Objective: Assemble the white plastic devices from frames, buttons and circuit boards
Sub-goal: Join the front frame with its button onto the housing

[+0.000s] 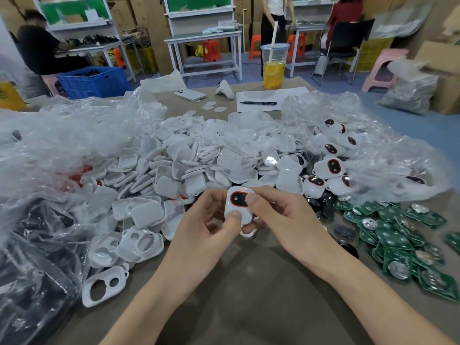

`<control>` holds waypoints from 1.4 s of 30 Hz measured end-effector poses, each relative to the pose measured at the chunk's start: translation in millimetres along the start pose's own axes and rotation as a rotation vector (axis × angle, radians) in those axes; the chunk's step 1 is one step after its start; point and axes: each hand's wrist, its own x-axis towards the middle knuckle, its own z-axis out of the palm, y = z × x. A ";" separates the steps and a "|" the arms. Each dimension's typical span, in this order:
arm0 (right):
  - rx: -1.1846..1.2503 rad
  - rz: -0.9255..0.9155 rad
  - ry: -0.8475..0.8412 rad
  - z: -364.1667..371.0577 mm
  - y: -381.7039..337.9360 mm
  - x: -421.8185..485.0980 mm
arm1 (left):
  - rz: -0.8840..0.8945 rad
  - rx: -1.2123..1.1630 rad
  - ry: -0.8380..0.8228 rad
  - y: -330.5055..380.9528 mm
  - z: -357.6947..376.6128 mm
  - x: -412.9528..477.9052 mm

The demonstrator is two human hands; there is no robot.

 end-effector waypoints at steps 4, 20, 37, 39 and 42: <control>0.009 -0.003 0.001 -0.7 2.4 1.6 | -0.006 -0.006 0.022 1.2 1.2 -0.7; -0.419 -0.340 0.340 -14.2 4.1 -19.1 | -0.017 0.021 0.126 20.3 26.5 15.4; -0.747 -0.460 0.547 -30.9 7.6 -29.9 | 0.126 0.190 0.111 25.3 48.4 31.9; -0.811 -0.446 0.496 -29.9 8.9 -29.1 | 0.158 0.293 0.176 6.8 22.2 6.4; -1.014 -0.409 0.396 -23.3 10.4 -27.6 | 0.201 0.557 0.210 -12.7 -11.0 -17.9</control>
